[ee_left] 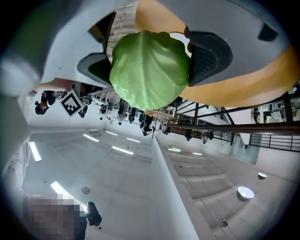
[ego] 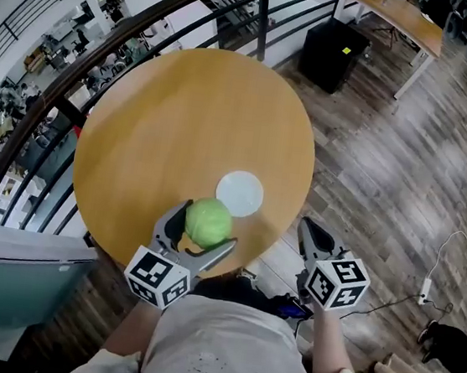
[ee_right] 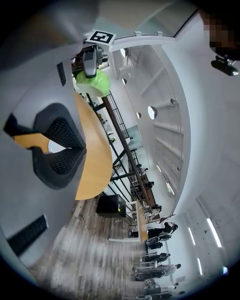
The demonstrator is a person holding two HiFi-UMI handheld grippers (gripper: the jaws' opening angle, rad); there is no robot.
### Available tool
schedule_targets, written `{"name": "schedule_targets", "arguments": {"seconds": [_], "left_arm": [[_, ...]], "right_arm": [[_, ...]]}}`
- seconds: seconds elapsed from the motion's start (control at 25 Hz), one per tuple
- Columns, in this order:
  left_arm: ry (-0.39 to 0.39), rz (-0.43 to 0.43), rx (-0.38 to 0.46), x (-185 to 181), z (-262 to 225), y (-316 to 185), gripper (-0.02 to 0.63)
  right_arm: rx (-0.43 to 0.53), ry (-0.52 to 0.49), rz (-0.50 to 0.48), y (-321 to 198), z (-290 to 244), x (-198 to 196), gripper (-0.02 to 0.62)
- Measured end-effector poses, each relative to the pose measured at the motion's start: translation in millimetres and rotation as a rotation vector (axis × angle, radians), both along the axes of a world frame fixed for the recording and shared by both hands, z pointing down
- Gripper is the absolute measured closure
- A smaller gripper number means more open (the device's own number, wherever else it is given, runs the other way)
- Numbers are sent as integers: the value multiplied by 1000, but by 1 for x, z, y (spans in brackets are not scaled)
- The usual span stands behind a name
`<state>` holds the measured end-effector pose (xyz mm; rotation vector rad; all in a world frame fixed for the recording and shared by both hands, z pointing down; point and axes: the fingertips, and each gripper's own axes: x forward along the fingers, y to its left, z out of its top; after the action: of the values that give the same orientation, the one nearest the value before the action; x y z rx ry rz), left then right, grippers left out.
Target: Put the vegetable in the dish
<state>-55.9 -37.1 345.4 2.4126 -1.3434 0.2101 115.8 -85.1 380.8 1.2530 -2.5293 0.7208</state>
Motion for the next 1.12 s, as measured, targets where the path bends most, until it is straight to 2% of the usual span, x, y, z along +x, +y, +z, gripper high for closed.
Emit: {"name": "schedule_targets", "arguments": {"seconds": [0.2, 0.44, 0.8, 1.12], "left_arm": [[-2, -5, -4, -5, -2, -6, 112], [-27, 29, -15, -10, 2, -12, 112], [-61, 66, -45, -14, 23, -36, 112], [-83, 77, -76, -20, 48, -59, 112]], "right_arm": [[-6, -1, 3, -3, 0, 0, 571], [-20, 3, 38, -4, 3, 1, 571], [-2, 15, 53, -25, 2, -8, 571], [-25, 20, 56, -44, 20, -22, 571]]}}
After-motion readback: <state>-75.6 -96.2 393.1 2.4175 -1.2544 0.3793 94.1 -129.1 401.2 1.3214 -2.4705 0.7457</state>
